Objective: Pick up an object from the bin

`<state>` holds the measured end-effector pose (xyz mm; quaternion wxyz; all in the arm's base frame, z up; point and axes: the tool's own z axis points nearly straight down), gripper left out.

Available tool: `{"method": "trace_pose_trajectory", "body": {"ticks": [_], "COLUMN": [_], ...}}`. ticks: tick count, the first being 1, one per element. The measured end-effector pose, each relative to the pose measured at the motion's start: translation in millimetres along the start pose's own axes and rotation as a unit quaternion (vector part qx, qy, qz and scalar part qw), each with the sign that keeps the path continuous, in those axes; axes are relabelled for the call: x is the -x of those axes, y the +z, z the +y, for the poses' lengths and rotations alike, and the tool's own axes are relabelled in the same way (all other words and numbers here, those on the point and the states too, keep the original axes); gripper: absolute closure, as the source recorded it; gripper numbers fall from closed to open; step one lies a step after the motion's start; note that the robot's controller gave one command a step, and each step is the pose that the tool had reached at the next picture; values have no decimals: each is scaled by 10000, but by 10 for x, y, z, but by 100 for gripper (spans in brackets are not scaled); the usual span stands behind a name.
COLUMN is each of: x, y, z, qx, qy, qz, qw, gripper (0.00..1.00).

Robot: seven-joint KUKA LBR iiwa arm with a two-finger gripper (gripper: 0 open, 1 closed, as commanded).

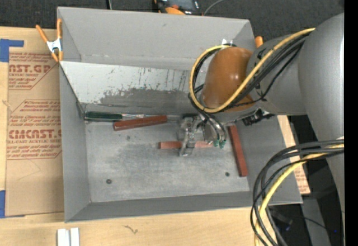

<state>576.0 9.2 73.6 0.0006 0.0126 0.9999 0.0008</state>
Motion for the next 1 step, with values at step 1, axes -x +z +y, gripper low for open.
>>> {"method": "trace_pose_trajectory", "body": {"ticks": [1], "x": [-38], "y": [-1319], "z": [-7], "qx": [-8], "qy": [-434], "qz": [-45], "qw": [9990], "gripper": [100]}}
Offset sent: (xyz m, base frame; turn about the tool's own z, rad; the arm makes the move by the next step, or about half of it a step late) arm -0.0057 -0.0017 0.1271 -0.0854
